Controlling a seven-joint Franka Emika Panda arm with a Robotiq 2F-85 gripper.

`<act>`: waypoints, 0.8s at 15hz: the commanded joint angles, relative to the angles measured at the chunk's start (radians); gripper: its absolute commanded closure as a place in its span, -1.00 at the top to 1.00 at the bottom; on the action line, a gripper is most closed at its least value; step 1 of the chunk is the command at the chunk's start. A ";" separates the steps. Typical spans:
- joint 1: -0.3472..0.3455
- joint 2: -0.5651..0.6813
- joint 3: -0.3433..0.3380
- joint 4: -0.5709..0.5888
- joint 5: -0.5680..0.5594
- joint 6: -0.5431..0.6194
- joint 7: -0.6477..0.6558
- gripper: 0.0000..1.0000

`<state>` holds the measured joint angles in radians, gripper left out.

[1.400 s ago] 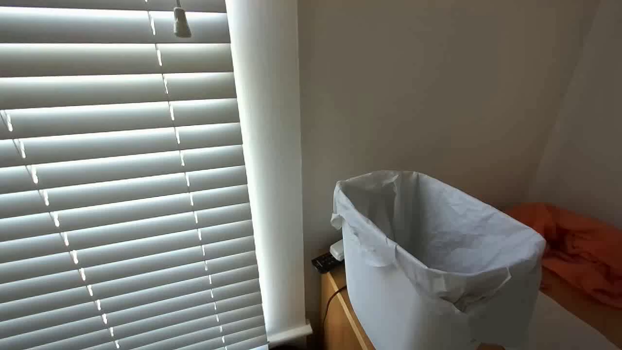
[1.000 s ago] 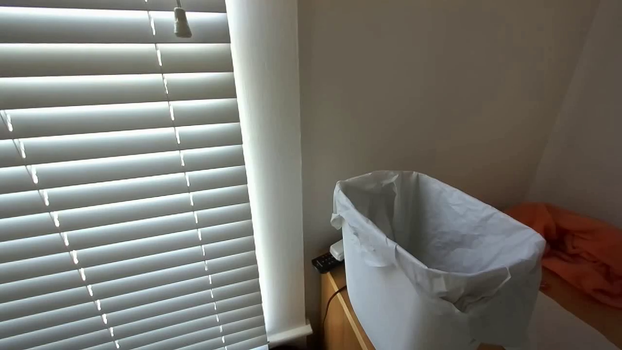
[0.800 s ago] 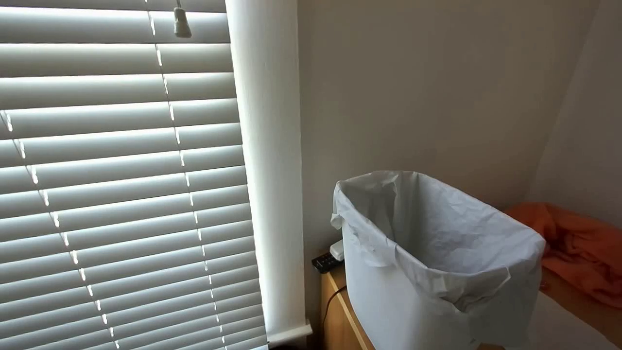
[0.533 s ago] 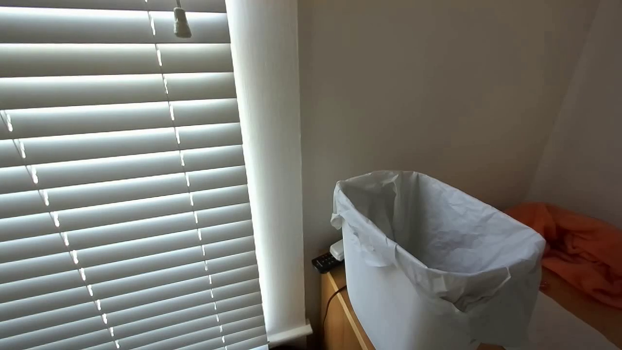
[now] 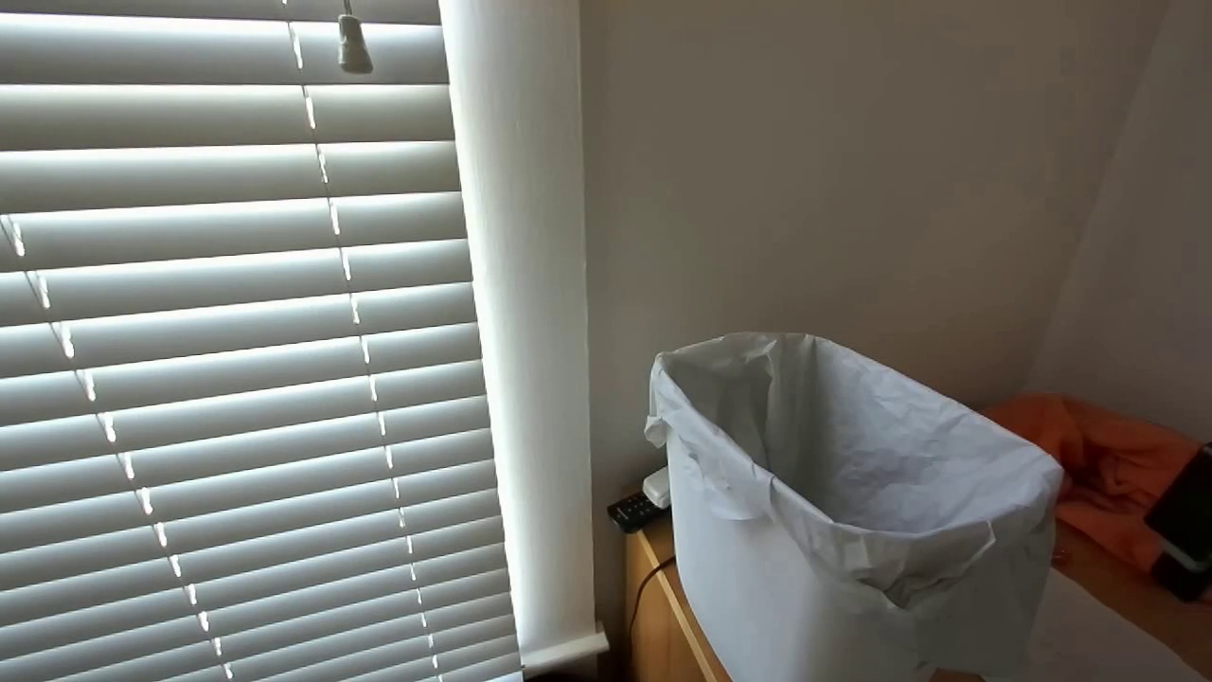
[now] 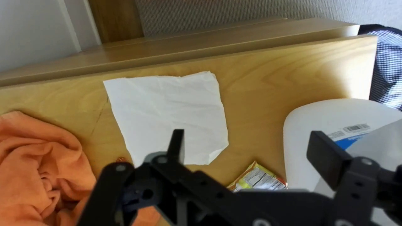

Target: Place the small item on the paper towel, then fold the paper towel

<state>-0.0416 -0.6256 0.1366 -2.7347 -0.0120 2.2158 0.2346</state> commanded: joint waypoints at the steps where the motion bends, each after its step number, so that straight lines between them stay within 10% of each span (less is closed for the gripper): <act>1: 0.005 0.108 -0.114 0.047 -0.005 0.072 -0.170 1.00; 12: -0.108 0.185 -0.156 0.111 -0.097 0.113 -0.128 1.00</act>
<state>-0.1457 -0.4699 -0.0076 -2.6460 -0.0933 2.3319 0.0976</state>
